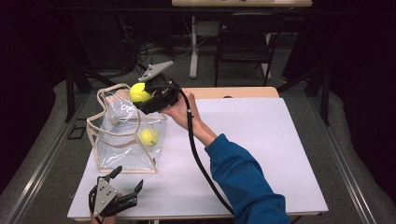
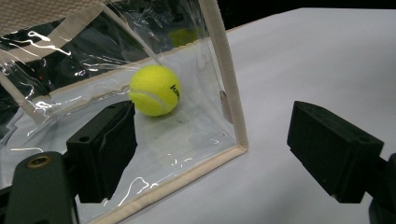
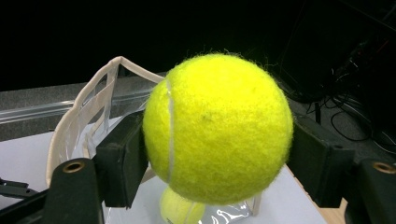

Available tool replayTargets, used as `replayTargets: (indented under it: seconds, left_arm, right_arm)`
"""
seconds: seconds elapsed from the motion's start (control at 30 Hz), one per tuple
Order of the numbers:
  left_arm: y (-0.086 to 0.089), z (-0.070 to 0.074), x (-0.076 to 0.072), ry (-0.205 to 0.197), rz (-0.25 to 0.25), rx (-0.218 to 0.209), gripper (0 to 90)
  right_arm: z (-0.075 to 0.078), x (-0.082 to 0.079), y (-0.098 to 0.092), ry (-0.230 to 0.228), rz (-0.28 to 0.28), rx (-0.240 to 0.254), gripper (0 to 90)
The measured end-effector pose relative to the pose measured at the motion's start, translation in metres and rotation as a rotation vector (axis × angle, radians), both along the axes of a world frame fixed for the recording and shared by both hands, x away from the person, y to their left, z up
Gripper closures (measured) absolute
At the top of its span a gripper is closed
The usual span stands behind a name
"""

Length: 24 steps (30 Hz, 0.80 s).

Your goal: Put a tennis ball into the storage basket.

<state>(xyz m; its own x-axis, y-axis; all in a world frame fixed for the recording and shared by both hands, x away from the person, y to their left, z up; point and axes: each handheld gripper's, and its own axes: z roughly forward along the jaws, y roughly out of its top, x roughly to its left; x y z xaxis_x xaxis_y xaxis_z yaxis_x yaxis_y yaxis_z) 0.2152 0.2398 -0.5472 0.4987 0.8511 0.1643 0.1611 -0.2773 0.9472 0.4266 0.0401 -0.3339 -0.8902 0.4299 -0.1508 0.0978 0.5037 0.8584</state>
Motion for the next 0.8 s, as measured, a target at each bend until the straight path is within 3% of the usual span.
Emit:
replayTargets:
  seconds: [0.8]
  left_arm:
    - [0.0,0.0,0.0,-0.002,0.0,0.001,16.0]
  right_arm:
    - [-0.008,-0.007,0.021,0.0,0.043,-0.022,26.4]
